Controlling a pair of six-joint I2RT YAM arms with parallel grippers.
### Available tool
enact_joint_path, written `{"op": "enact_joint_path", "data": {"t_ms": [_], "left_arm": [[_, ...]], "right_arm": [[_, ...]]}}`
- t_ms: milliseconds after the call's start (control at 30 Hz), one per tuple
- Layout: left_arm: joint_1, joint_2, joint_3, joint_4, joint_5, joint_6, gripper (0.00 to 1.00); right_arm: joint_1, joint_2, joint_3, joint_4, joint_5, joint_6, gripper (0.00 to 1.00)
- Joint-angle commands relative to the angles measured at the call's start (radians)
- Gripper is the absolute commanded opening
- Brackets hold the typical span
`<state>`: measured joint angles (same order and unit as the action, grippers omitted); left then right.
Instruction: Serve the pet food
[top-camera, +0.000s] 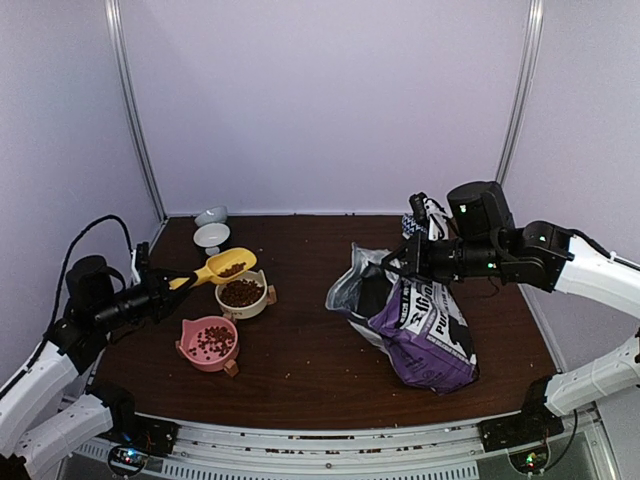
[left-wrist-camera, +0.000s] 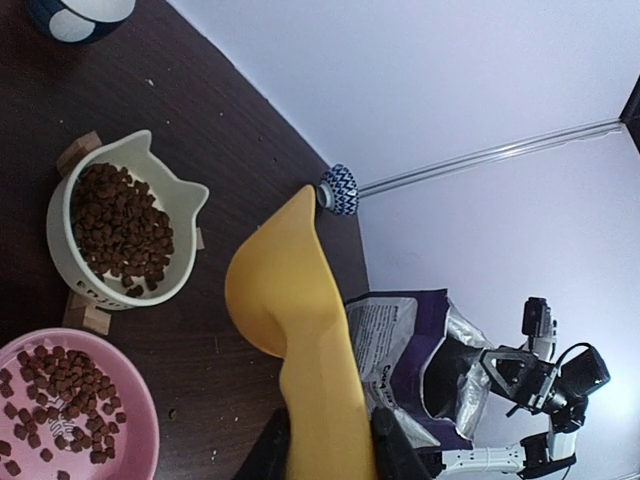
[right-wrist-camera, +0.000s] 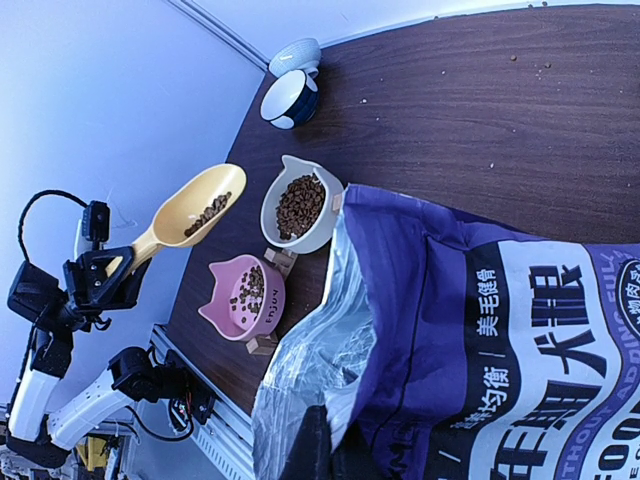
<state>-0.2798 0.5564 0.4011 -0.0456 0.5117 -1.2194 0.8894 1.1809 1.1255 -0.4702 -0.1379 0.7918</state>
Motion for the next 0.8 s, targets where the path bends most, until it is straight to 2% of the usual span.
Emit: {"op": "enact_joint_path", "data": {"t_ms": [0,233,767], "left_arm": [[0.038,-0.051,-0.027,-0.067,0.037,0.064,0.0],[0.066,-0.1,-0.05,-0.135,0.032,0.078,0.0],[0.07,-0.376,-0.049,-0.422,-0.065,0.02,0.0]], "right_arm": [[-0.01,-0.015,-0.003,0.101,-0.001,-0.005,0.0],[-0.012,-0.012,0.002,0.095,-0.005,-0.007,0.0],[-0.023,0.003,0.011,0.099,-0.038,-0.02,0.0]]}}
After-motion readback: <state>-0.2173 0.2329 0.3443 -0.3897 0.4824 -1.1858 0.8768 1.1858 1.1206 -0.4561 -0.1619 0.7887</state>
